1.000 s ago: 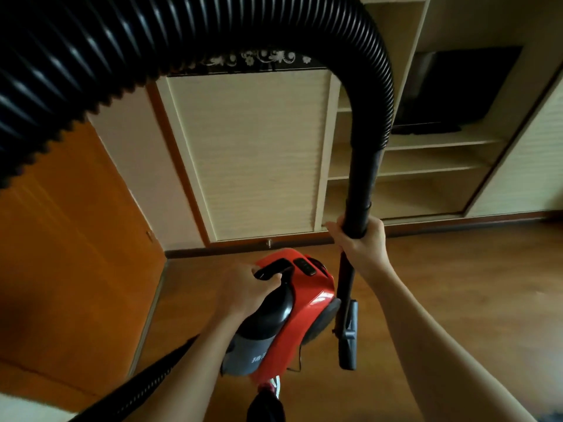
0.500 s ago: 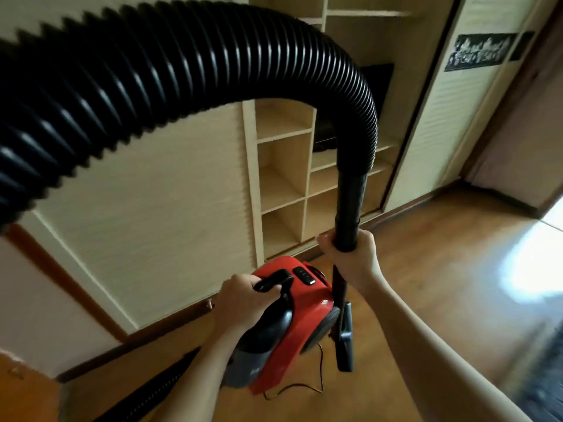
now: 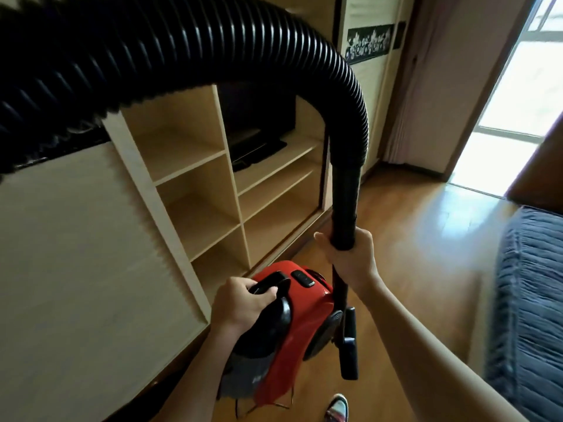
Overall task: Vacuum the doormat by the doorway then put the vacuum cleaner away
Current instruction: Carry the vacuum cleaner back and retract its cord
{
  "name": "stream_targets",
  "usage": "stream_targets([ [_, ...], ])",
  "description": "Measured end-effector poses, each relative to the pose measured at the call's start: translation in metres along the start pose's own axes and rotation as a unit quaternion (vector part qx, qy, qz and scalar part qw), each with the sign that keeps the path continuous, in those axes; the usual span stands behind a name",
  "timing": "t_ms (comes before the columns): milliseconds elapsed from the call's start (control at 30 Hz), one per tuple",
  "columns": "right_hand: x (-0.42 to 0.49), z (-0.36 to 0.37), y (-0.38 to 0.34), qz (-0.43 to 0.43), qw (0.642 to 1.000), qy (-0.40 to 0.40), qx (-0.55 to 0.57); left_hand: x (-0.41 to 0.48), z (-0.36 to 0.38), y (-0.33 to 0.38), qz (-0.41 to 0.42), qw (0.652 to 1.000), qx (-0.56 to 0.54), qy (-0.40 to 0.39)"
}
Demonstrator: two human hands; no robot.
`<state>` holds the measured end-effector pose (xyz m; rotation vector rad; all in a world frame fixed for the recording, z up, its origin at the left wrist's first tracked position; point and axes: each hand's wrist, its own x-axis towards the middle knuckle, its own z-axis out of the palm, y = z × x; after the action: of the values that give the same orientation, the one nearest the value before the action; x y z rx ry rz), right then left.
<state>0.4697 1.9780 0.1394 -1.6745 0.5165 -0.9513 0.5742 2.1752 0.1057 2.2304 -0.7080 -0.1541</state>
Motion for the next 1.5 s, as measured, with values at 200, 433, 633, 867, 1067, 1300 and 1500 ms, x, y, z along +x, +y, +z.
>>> stream_targets([
  [200, 0.118, -0.027, 0.058, 0.008, 0.998, 0.065, -0.013, 0.126, 0.072, 0.023, -0.003, 0.995, -0.072, -0.065],
  [433, 0.236, -0.072, 0.1, 0.007, 0.994, 0.103, -0.032, 0.247, 0.134, 0.079, -0.003, 0.992, -0.058, -0.11],
  [633, 0.312, -0.101, 0.124, 0.005, 0.989, 0.14, -0.047, 0.329, 0.168, 0.122, 0.023, 0.993, -0.013, -0.114],
  [867, 0.404, -0.114, 0.171, 0.008, 0.982, 0.167, -0.082, 0.438, 0.22, 0.143, 0.036, 0.989, -0.006, -0.147],
  [1067, 0.507, -0.109, 0.217, 0.021, 0.969, 0.206, -0.133, 0.551, 0.272, 0.152, 0.031, 0.984, -0.032, -0.174],
  [1300, 0.623, -0.113, 0.25, 0.041, 0.958, 0.234, -0.163, 0.683, 0.319, 0.18, 0.047, 0.97, -0.074, -0.226],
  [1500, 0.69, -0.147, 0.278, 0.056, 0.948, 0.27, -0.158, 0.756, 0.364, 0.223, 0.079, 0.964, -0.061, -0.245],
])
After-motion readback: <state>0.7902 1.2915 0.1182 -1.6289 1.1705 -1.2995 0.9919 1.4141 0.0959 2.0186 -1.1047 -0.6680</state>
